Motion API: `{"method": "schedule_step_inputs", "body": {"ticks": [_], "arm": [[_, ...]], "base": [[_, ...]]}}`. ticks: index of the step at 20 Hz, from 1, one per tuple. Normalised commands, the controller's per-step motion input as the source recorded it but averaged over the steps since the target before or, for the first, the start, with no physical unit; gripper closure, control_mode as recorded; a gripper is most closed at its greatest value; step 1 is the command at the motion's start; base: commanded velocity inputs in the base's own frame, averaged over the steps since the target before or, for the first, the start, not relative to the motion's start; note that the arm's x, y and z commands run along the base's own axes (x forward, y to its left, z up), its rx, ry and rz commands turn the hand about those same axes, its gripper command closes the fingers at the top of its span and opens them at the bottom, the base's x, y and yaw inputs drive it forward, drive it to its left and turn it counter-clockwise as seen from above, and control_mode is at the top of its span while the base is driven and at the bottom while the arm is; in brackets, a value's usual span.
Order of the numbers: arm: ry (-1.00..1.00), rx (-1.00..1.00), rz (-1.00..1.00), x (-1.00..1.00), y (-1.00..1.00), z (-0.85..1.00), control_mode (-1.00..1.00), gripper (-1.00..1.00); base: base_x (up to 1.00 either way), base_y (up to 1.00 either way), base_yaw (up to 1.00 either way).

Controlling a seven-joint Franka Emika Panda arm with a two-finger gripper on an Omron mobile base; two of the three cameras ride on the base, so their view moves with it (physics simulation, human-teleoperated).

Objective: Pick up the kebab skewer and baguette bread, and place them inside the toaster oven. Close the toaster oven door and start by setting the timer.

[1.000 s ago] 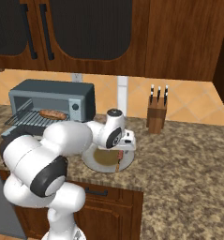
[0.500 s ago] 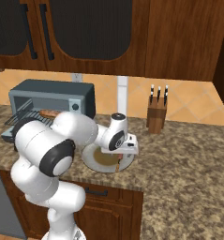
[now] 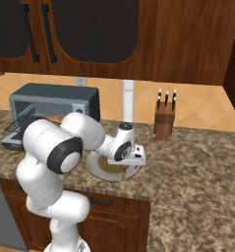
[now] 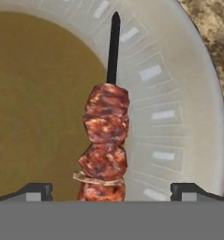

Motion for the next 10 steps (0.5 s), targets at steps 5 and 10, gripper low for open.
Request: {"method": "schedule_step_inputs", "body": {"ticks": [5,10], "arm": [[0.0,0.0,0.0,0.0,0.0,-0.15,-1.0,-1.0],[0.0,0.0,0.0,0.0,0.0,0.0,-1.0,-1.0]], "base": [[0.0,0.0,0.0],[0.0,0.0,0.0]]}}
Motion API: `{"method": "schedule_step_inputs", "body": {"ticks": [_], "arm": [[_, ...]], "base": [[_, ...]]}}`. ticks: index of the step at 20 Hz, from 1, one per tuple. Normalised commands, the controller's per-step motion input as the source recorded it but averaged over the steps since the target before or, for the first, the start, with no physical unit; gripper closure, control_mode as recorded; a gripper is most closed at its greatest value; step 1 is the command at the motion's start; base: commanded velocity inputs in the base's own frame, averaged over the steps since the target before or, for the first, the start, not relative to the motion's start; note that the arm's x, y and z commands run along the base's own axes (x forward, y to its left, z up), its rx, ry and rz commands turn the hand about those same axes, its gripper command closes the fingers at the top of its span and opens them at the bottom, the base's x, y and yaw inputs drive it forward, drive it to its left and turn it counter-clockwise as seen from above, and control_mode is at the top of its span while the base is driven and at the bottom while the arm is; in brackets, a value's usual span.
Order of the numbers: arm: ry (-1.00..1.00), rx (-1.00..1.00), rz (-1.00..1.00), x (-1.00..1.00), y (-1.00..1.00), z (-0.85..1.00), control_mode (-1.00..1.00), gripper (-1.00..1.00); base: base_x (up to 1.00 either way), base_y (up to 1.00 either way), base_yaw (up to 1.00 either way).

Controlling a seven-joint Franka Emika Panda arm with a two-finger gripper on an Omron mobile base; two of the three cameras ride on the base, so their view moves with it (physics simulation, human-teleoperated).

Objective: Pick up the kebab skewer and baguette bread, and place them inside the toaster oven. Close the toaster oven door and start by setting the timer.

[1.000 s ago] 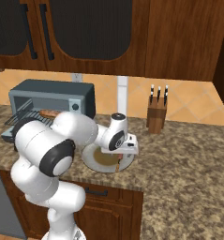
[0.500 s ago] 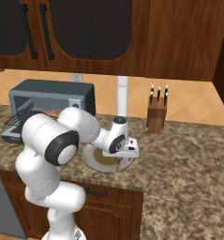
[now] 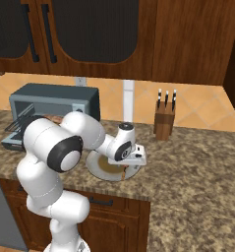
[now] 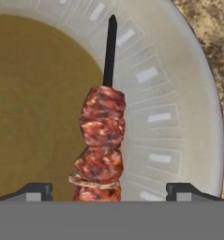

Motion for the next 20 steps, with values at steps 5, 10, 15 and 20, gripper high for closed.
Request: {"method": "schedule_step_inputs", "body": {"ticks": [5,10,15,20], "arm": [[0.0,0.0,0.0,0.0,0.0,0.0,-1.0,1.0],[0.0,0.0,0.0,0.0,0.0,0.0,-1.0,1.0],[0.0,0.0,0.01,0.0,-0.04,0.04,-1.0,1.0],[0.04,0.01,0.04,-0.03,0.06,0.62,-1.0,1.0]], "base": [[0.0,0.0,0.0],[0.0,0.0,0.0],[0.0,0.0,0.0],[0.0,0.0,0.0]]}}
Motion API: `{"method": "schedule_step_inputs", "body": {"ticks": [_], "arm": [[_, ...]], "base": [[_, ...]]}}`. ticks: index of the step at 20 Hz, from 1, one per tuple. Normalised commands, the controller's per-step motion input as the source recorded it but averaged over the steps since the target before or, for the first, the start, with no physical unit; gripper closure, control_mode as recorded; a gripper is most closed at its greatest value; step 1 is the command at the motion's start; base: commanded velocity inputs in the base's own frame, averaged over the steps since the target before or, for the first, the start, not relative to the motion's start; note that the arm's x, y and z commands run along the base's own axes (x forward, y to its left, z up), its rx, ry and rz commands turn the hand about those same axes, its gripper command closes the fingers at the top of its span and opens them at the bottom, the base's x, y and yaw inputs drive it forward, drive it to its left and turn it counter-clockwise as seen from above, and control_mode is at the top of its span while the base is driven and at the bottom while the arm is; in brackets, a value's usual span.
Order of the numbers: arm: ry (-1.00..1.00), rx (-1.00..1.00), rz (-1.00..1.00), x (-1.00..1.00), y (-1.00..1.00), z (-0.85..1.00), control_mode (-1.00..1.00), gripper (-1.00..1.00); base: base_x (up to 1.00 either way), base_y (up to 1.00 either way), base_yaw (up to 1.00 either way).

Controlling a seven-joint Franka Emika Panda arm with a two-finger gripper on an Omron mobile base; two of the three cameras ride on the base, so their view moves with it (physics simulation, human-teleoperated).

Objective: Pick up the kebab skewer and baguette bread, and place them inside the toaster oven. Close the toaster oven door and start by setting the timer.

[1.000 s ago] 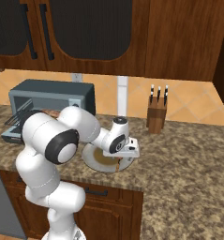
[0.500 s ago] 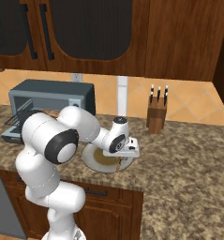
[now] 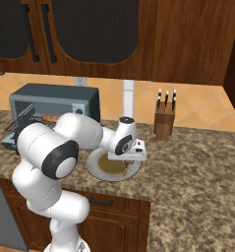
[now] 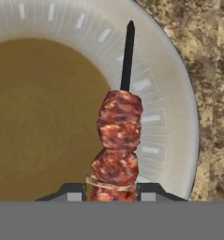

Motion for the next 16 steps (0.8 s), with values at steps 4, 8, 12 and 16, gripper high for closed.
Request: {"method": "schedule_step_inputs", "body": {"ticks": [4,8,12,16], "arm": [[0.0,0.0,0.05,-0.49,0.31,0.99,-1.0,1.0],[0.0,-0.01,0.15,-0.87,0.69,0.9,-1.0,1.0],[0.0,-0.09,0.35,-0.79,0.99,0.65,-1.0,1.0],[0.0,-0.06,0.57,-0.44,0.99,0.45,-1.0,1.0]], "base": [[0.0,0.0,0.0],[0.0,0.0,0.0],[0.0,0.0,0.0],[0.0,0.0,0.0]]}}
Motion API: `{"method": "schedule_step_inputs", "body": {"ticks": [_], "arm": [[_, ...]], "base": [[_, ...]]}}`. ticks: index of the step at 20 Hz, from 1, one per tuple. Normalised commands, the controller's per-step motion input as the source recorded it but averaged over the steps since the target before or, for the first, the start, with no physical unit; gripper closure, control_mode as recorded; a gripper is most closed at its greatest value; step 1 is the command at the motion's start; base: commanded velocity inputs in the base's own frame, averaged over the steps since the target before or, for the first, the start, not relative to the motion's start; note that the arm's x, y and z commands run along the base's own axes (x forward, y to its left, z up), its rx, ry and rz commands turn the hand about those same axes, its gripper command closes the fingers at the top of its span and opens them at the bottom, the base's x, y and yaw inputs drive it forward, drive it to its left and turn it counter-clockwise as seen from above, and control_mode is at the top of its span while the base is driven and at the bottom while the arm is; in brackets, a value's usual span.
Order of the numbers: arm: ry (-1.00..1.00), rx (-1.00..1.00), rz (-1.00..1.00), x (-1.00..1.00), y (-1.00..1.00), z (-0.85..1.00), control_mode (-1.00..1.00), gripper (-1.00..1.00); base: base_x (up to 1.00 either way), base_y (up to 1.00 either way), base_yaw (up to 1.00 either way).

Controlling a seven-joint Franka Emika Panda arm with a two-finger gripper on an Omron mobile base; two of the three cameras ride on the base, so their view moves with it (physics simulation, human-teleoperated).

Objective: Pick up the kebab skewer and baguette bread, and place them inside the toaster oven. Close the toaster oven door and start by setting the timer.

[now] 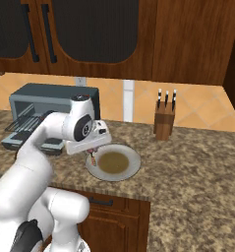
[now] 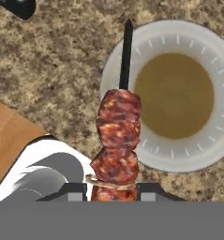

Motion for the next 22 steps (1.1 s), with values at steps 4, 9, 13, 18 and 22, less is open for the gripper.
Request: {"method": "schedule_step_inputs", "body": {"ticks": [4,9,13,18,22], "arm": [[-0.01,-0.01,0.68,-0.29,0.83,0.09,-1.0,1.0],[-0.04,0.0,0.47,-0.02,0.91,0.46,-1.0,1.0],[-0.07,0.0,0.43,0.0,0.93,0.49,-1.0,1.0],[-0.09,-0.08,0.26,0.04,0.98,0.34,-1.0,1.0],[-0.25,-0.09,0.12,0.11,0.83,0.49,-1.0,1.0]], "base": [[0.0,0.0,0.0],[0.0,0.0,0.0],[0.0,0.0,0.0],[0.0,0.0,0.0],[0.0,0.0,0.0]]}}
